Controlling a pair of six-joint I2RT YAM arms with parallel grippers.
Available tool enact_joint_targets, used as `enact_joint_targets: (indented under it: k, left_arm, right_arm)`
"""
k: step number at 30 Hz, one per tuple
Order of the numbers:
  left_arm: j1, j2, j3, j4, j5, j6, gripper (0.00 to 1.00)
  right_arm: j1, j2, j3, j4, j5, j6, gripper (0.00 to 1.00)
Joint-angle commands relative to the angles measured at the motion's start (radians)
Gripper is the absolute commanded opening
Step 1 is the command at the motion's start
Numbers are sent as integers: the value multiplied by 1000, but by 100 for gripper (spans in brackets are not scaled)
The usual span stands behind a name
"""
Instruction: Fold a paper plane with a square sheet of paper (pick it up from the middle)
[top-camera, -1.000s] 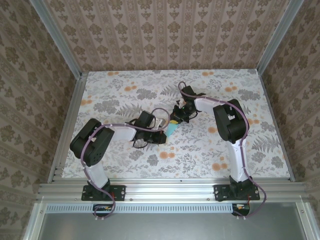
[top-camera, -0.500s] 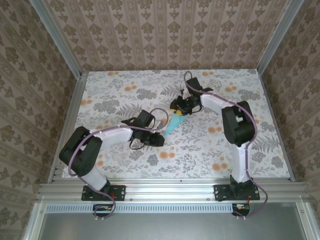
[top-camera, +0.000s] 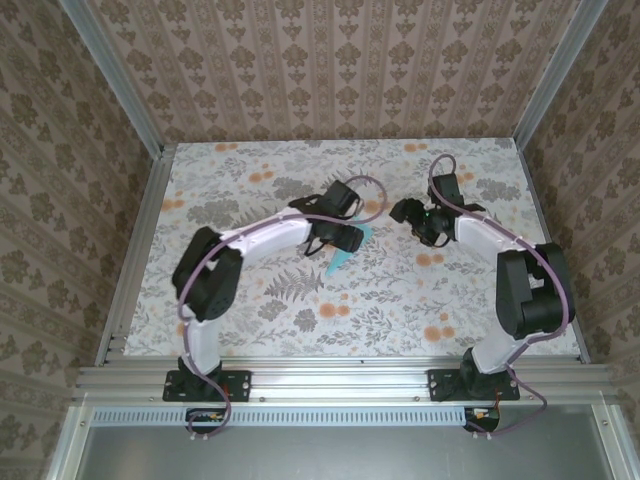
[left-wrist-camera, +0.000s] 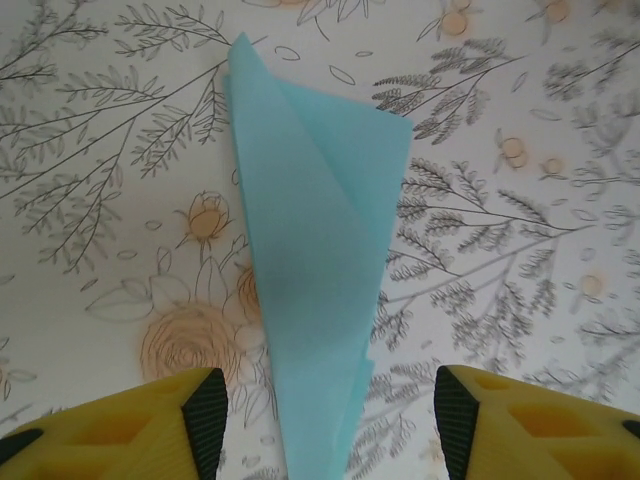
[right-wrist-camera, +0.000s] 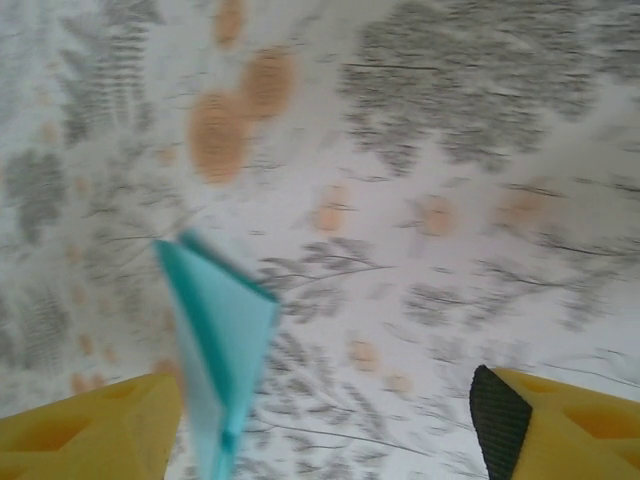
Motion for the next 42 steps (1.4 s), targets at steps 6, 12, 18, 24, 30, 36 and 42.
enact_joint_targets:
  k: [6, 12, 18, 24, 30, 36, 42]
  left_arm:
    - [-45, 196, 228, -207, -247, 59, 62]
    - [-50, 261, 295, -242, -269, 62, 62]
    - [-52, 270, 315, -247, -272, 58, 62]
    - [-40, 254, 317, -246, -246, 27, 36]
    - [8, 225, 290, -217, -94, -44, 9]
    - [100, 130, 151, -49, 159, -171, 0]
    - [174, -15, -62, 206, 343, -335, 0]
  right_arm:
    - [-81, -105, -113, 1, 121, 24, 83]
    - [-101, -99, -133, 16, 96, 22, 84]
    - [-103, -73, -125, 32, 67, 25, 83]
    - [-103, -50, -118, 50, 32, 27, 83]
    - [-92, -34, -110, 56, 4, 9, 81]
    - [-46, -39, -97, 51, -4, -26, 76]
    - [41, -77, -103, 50, -7, -70, 71]
